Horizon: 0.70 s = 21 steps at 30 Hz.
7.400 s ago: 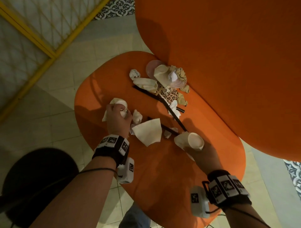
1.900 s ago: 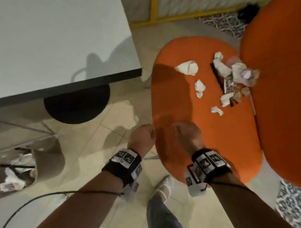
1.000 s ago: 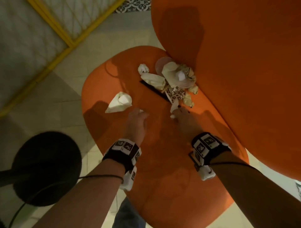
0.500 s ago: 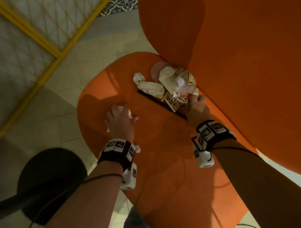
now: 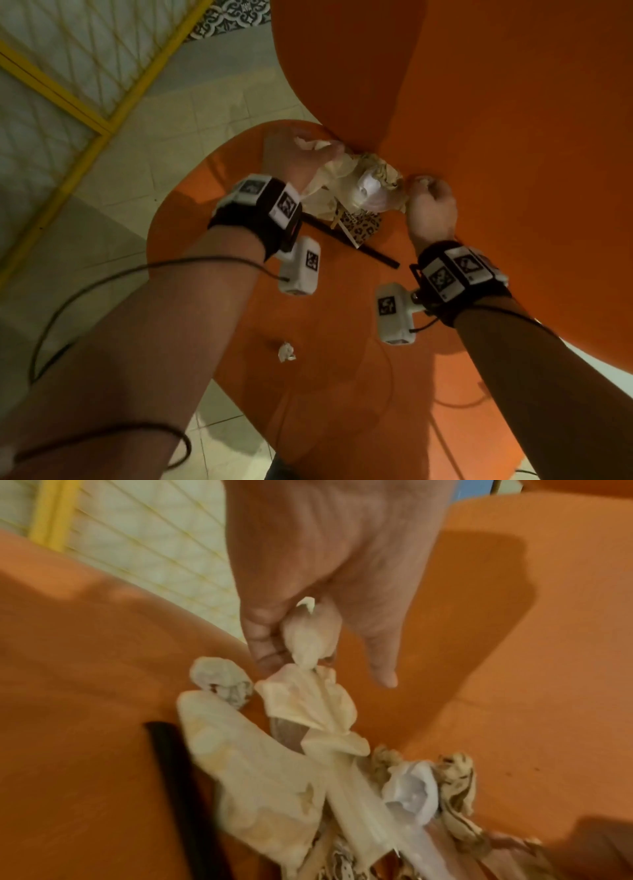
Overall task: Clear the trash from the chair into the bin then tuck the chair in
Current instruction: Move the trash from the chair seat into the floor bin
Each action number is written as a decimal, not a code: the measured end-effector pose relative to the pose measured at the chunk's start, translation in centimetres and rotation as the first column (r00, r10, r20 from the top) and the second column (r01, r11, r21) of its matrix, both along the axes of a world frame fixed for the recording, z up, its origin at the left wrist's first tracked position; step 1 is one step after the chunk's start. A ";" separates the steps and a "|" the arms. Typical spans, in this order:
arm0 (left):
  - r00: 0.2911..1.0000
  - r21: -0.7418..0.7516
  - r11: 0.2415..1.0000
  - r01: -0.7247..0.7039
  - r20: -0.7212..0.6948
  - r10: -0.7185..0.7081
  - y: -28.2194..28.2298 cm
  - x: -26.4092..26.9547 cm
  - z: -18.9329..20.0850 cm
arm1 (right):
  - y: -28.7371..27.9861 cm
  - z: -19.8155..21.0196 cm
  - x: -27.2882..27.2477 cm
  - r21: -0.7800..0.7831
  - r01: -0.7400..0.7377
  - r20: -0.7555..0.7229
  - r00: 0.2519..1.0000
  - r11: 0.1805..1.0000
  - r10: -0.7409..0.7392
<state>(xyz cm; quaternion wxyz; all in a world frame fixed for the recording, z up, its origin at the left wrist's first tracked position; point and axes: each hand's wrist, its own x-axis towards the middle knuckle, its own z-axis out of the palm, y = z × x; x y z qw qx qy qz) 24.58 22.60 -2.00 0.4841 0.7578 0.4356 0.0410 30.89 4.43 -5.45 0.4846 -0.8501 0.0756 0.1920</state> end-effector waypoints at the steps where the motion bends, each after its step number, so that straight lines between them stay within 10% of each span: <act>1: 0.999 -0.008 1.000 0.030 -0.039 -0.030 0.1 1.1 -0.3 | 0.8 -0.1 0.4 -0.013 0.006 -0.043 0.999 1.000 -0.006; 12: 0.929 -0.182 0.948 0.263 -0.216 -0.299 0.9 3.4 -1.3 | 3.8 0.5 0.3 -0.011 0.026 -0.392 0.920 1.000 -0.029; 21: 0.958 -0.262 0.942 0.211 -0.138 -0.253 -0.5 1.6 -1.3 | 2.1 1.1 0.3 0.173 0.278 -0.567 0.812 0.945 -0.135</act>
